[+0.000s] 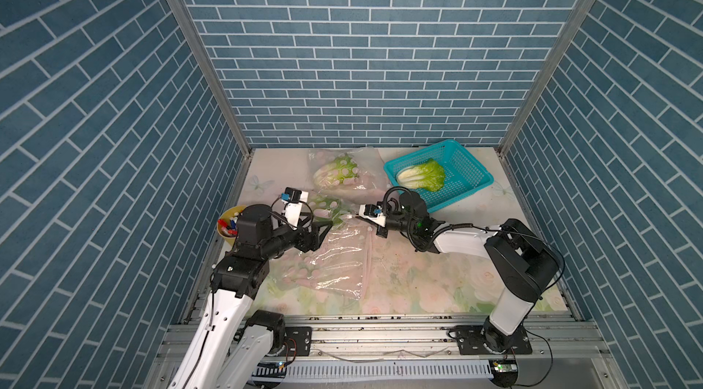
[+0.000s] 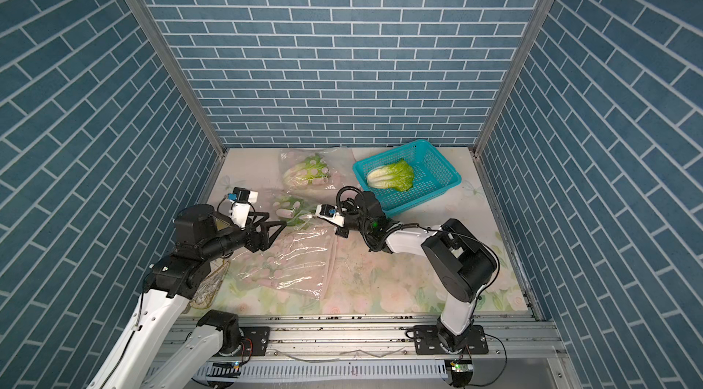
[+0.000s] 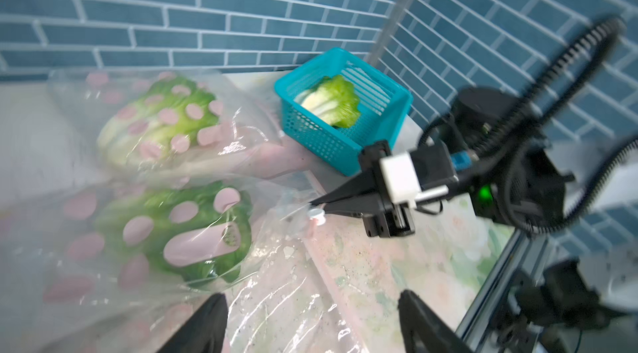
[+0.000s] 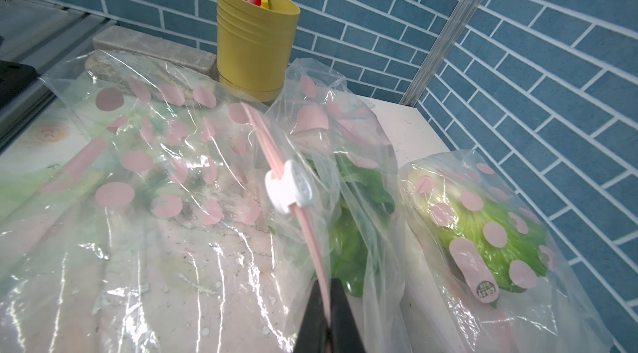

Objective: Open the zip-top bag and take out the chinese cabbages
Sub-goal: Adjust the zipper food storage bag at the center of the board.

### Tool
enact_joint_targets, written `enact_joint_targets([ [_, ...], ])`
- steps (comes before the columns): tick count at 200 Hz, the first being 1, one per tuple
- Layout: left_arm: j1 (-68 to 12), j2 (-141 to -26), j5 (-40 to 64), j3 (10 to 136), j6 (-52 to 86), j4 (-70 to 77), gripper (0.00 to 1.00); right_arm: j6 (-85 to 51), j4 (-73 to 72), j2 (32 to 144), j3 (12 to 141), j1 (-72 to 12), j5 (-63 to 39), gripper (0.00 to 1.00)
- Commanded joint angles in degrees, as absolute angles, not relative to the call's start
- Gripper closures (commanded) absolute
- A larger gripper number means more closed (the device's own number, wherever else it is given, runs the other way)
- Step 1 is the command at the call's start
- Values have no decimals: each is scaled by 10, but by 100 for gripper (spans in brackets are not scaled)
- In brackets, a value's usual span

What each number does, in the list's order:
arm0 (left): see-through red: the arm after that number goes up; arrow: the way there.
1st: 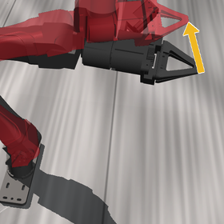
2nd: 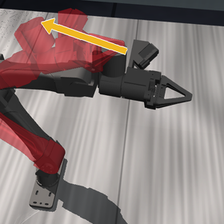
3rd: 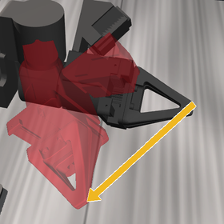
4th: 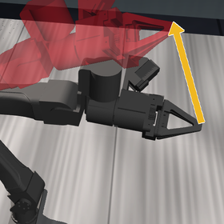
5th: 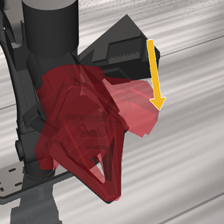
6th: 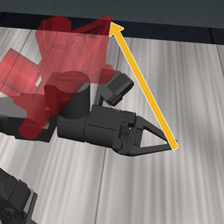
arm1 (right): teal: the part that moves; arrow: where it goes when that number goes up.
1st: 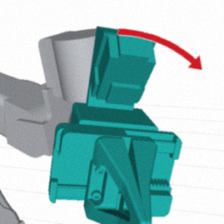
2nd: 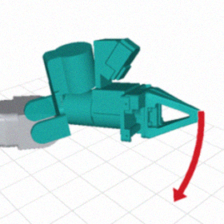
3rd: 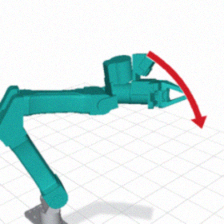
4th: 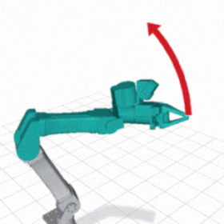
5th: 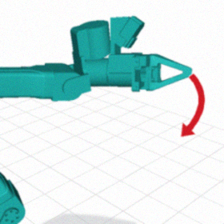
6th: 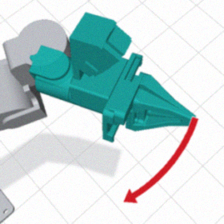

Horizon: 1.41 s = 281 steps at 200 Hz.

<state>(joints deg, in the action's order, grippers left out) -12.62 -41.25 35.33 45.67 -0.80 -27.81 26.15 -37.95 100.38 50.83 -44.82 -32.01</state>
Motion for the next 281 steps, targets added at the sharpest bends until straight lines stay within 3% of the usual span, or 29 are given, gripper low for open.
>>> enact_joint_targets([
  [1, -141, -424, 413, 488, -240, -384, 28, 227, -377, 989, 523, -445, -364, 100],
  [31, -144, -468, 446, 495, -292, -373, 35, 221, -375, 988, 522, -445, -371, 100],
  [67, -184, -554, 359, 528, -384, -393, 41, 216, -371, 975, 513, -445, -371, 100],
  [123, -188, -609, 294, 530, -393, -311, 54, 211, -371, 974, 510, -445, -374, 100],
  [161, -189, -594, 273, 500, -358, -230, 52, 208, -371, 983, 514, -444, -383, 100],
  [213, -200, -610, 293, 503, -382, -251, 43, 200, -371, 988, 525, -445, -395, 100],
  [252, -205, -630, 296, 518, -398, -268, 50, 191, -375, 989, 526, -445, -405, 100],
  [281, -211, -643, 305, 531, -416, -287, 60, 190, -375, 988, 526, -445, -406, 100],
])
